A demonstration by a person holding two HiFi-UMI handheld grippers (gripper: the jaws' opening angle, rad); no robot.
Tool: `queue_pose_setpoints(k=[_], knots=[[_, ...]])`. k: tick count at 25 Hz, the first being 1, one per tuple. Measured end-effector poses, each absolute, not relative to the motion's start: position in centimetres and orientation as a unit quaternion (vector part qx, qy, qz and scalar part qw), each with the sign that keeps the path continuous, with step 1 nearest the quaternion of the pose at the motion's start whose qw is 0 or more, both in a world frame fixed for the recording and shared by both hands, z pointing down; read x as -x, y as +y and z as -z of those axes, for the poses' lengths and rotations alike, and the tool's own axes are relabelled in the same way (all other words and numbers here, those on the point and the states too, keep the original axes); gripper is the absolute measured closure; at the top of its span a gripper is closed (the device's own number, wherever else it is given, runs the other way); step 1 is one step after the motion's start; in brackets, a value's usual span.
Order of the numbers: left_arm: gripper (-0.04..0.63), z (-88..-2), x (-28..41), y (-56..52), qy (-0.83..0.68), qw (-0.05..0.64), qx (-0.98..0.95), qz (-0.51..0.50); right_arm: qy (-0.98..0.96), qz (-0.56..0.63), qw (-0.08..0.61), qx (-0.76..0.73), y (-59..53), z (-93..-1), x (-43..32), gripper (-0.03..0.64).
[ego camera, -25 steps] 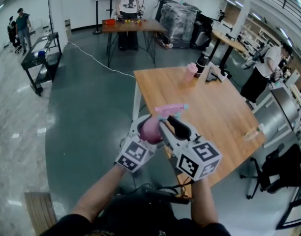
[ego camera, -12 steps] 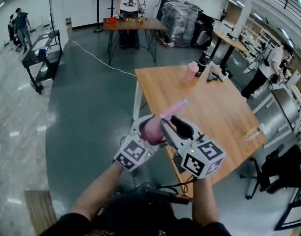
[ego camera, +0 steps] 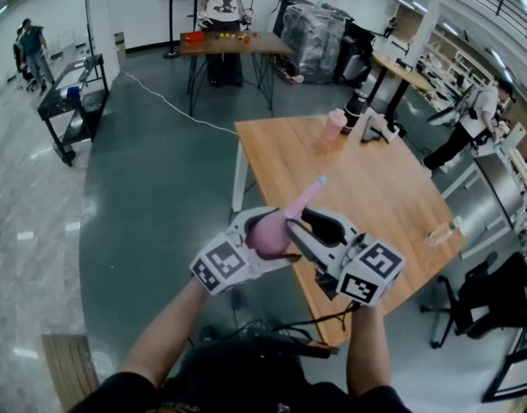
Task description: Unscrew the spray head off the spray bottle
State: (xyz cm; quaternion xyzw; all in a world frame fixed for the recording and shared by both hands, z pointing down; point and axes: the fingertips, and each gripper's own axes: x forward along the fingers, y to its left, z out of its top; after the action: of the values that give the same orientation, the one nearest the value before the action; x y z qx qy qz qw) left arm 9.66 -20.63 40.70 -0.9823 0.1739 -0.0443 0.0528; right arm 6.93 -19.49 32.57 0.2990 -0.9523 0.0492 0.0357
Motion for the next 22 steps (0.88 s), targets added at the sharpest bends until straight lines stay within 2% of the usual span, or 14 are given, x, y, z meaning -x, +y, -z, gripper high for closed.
queue_pose_setpoints(k=[12,22], knots=[[0.153,-40.7,-9.7,-18.3,0.089,0.044,0.994,0.045,-0.977,-0.029,0.02,-0.21,-18.0,-32.5,-7.0,0.476],[0.153,-40.5,-9.4,-20.5,0.17,0.053,0.983,0.04,-0.962,-0.03,0.012,-0.271,-19.0,-32.3,-7.7,0.453]])
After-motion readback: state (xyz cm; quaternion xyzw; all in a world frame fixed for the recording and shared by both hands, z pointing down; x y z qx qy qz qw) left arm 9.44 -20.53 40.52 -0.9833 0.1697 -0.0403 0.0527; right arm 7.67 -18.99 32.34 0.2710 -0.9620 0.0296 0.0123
